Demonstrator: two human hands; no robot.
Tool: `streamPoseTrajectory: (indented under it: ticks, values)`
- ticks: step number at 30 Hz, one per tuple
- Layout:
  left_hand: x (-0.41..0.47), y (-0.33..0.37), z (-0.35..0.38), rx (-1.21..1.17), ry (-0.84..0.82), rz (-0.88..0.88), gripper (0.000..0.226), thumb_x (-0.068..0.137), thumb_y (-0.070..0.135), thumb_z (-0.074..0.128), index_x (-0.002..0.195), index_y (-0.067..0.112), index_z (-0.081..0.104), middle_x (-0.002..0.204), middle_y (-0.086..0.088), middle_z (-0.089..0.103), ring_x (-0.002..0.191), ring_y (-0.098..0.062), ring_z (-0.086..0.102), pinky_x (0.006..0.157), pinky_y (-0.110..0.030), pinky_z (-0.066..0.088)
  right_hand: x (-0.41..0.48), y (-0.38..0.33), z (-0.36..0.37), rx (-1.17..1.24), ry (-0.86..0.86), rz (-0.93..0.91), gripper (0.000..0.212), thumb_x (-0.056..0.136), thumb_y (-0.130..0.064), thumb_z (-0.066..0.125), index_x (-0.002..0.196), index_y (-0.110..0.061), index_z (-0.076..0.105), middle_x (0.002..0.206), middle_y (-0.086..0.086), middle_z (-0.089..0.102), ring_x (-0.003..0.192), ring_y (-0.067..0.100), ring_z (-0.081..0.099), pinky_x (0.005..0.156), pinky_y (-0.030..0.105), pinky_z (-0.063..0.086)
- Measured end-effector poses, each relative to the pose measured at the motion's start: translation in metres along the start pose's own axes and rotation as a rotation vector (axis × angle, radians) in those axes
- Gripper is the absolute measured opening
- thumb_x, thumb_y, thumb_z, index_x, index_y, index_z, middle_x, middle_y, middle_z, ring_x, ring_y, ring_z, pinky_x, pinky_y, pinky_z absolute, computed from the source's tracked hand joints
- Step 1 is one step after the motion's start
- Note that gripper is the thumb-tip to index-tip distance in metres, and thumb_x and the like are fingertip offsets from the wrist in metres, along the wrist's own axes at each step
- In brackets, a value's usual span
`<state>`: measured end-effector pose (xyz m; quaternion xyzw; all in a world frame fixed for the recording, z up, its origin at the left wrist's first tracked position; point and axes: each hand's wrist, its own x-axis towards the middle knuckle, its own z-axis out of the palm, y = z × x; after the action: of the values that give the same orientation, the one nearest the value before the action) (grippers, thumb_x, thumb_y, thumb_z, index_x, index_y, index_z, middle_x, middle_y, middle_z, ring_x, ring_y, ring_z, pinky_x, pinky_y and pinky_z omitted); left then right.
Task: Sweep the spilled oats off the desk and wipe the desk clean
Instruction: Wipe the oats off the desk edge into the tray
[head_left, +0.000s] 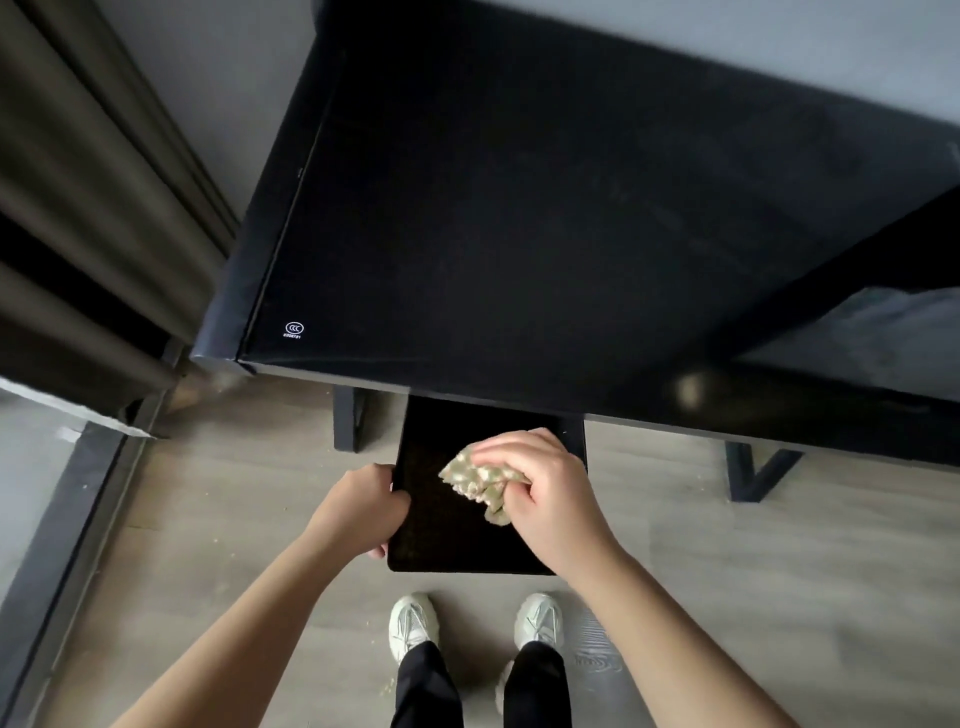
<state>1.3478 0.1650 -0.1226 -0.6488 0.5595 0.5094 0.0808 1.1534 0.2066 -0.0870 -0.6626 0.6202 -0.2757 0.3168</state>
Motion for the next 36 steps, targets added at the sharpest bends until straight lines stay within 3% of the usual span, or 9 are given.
streamPoseTrajectory:
  ticks: [7, 14, 21, 22, 24, 26, 28, 30, 36]
  values:
    - [0.002, 0.034, 0.032, 0.074, -0.061, 0.057, 0.020, 0.084, 0.008, 0.037, 0.085, 0.002, 0.055, 0.064, -0.017, 0.068, 0.043, -0.021, 0.065, 0.045, -0.020, 0.045, -0.028, 0.030, -0.055, 0.214, 0.246, 0.248, 0.054, 0.076, 0.018, 0.043, 0.095, -0.021, 0.075, 0.101, -0.017, 0.068, 0.101, 0.011, 0.064, 0.080, 0.030, 0.056]
    - [0.006, 0.086, 0.085, 0.091, -0.097, 0.053, 0.018, 0.086, 0.008, 0.037, 0.082, 0.005, 0.055, 0.065, -0.016, 0.067, 0.045, -0.023, 0.065, 0.046, -0.024, 0.047, -0.061, 0.087, -0.139, 0.187, 0.566, 0.355, 0.048, 0.078, 0.018, 0.046, 0.099, -0.016, 0.073, 0.106, -0.008, 0.069, 0.105, 0.009, 0.063, 0.091, 0.022, 0.049]
    - [0.009, 0.135, 0.134, 0.074, -0.094, 0.001, 0.020, 0.087, 0.008, 0.037, 0.090, 0.003, 0.056, 0.067, -0.018, 0.069, 0.046, -0.024, 0.067, 0.049, -0.023, 0.046, -0.068, 0.173, -0.216, 0.117, 0.844, 0.472, 0.042, 0.079, -0.003, 0.047, 0.103, -0.027, 0.072, 0.104, -0.017, 0.063, 0.094, 0.022, 0.065, 0.081, 0.050, 0.056]
    - [0.009, 0.141, 0.140, 0.066, -0.087, -0.006, 0.020, 0.087, 0.008, 0.037, 0.089, 0.003, 0.056, 0.067, -0.018, 0.069, 0.046, -0.025, 0.067, 0.049, -0.023, 0.046, -0.067, 0.182, -0.225, 0.094, 0.890, 0.485, 0.042, 0.081, 0.000, 0.048, 0.105, -0.025, 0.071, 0.106, -0.015, 0.062, 0.097, 0.022, 0.064, 0.085, 0.046, 0.055]
    - [0.011, 0.150, 0.149, 0.044, -0.071, -0.024, 0.020, 0.086, 0.007, 0.037, 0.088, 0.002, 0.056, 0.066, -0.019, 0.068, 0.046, -0.026, 0.066, 0.049, -0.023, 0.047, -0.063, 0.202, -0.241, 0.018, 0.953, 0.519, 0.038, 0.084, 0.004, 0.048, 0.109, -0.014, 0.071, 0.112, -0.002, 0.059, 0.100, 0.016, 0.063, 0.089, 0.021, 0.049]
    - [0.013, 0.157, 0.156, 0.016, -0.045, -0.044, 0.020, 0.085, 0.006, 0.037, 0.089, 0.001, 0.057, 0.064, -0.018, 0.067, 0.046, -0.027, 0.066, 0.047, -0.023, 0.046, -0.056, 0.214, -0.250, -0.032, 0.922, 0.539, 0.034, 0.086, 0.003, 0.048, 0.111, -0.007, 0.069, 0.111, 0.005, 0.056, 0.092, 0.007, 0.063, 0.083, 0.012, 0.047]
    - [0.014, 0.162, 0.161, -0.011, -0.022, -0.065, 0.020, 0.086, 0.005, 0.038, 0.090, 0.001, 0.056, 0.061, -0.017, 0.066, 0.046, -0.028, 0.066, 0.046, -0.024, 0.047, -0.047, 0.218, -0.245, -0.164, 0.814, 0.505, 0.033, 0.084, 0.004, 0.052, 0.111, -0.003, 0.070, 0.108, 0.009, 0.060, 0.094, 0.021, 0.063, 0.088, 0.023, 0.047]
    - [0.014, 0.166, 0.163, -0.032, 0.001, -0.075, 0.017, 0.087, 0.005, 0.038, 0.086, 0.005, 0.056, 0.061, -0.015, 0.065, 0.046, -0.028, 0.066, 0.047, -0.026, 0.050, -0.036, 0.213, -0.227, -0.274, 0.701, 0.392, 0.033, 0.078, 0.010, 0.055, 0.106, 0.000, 0.071, 0.105, 0.012, 0.064, 0.095, 0.031, 0.062, 0.086, 0.020, 0.040]
    - [0.013, 0.158, 0.153, -0.125, 0.077, -0.099, 0.020, 0.087, 0.002, 0.040, 0.077, 0.014, 0.053, 0.059, -0.015, 0.063, 0.045, -0.032, 0.065, 0.045, -0.030, 0.051, -0.019, 0.144, -0.148, -0.147, 0.401, 0.066, 0.036, 0.078, 0.010, 0.062, 0.108, -0.007, 0.072, 0.108, 0.002, 0.062, 0.096, 0.017, 0.055, 0.086, 0.010, 0.039]
